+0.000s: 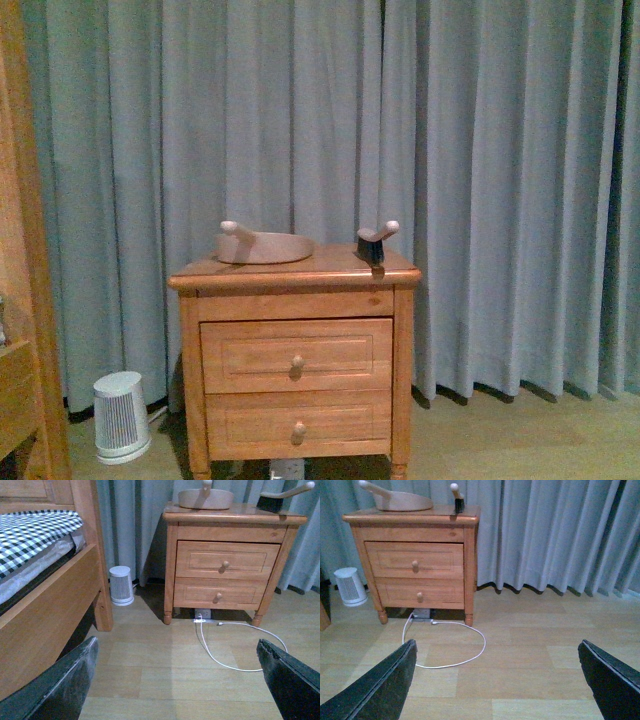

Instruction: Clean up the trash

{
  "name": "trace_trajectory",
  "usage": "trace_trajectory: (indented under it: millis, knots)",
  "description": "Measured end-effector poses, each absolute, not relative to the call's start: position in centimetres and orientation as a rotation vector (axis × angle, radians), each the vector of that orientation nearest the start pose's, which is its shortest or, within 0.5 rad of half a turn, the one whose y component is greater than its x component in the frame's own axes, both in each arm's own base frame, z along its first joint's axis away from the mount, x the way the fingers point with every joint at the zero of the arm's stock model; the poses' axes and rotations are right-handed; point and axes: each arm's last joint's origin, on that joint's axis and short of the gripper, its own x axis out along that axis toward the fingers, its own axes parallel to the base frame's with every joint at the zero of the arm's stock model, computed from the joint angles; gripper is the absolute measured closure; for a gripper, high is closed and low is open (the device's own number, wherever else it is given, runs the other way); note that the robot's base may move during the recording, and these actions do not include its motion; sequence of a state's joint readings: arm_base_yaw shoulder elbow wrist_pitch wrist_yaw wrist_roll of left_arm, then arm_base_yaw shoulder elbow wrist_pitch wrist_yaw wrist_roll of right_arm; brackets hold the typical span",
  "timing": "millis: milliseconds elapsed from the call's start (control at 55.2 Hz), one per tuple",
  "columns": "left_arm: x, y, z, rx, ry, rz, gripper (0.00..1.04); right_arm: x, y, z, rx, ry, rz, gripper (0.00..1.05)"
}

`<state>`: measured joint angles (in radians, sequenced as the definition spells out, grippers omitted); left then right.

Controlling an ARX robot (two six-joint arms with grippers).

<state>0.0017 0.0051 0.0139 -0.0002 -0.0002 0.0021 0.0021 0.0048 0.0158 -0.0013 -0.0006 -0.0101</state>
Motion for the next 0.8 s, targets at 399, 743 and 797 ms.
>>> trace_trajectory:
  millis: [399, 743, 797]
  knots:
    - [9.72, 0.02, 16.78, 0.002, -0.009, 0.002, 0.08, 9.70, 0.02, 16.84, -0.010, -0.010, 0.003, 0.07]
    - [9.72, 0.02, 16.78, 0.002, -0.009, 0.002, 0.08, 9.70, 0.02, 16.84, -0.010, -0.010, 0.003, 0.07]
    - [9.72, 0.02, 16.78, 0.002, -0.009, 0.002, 0.08, 9.70, 0.02, 16.84, -0.010, -0.010, 0.003, 0.07]
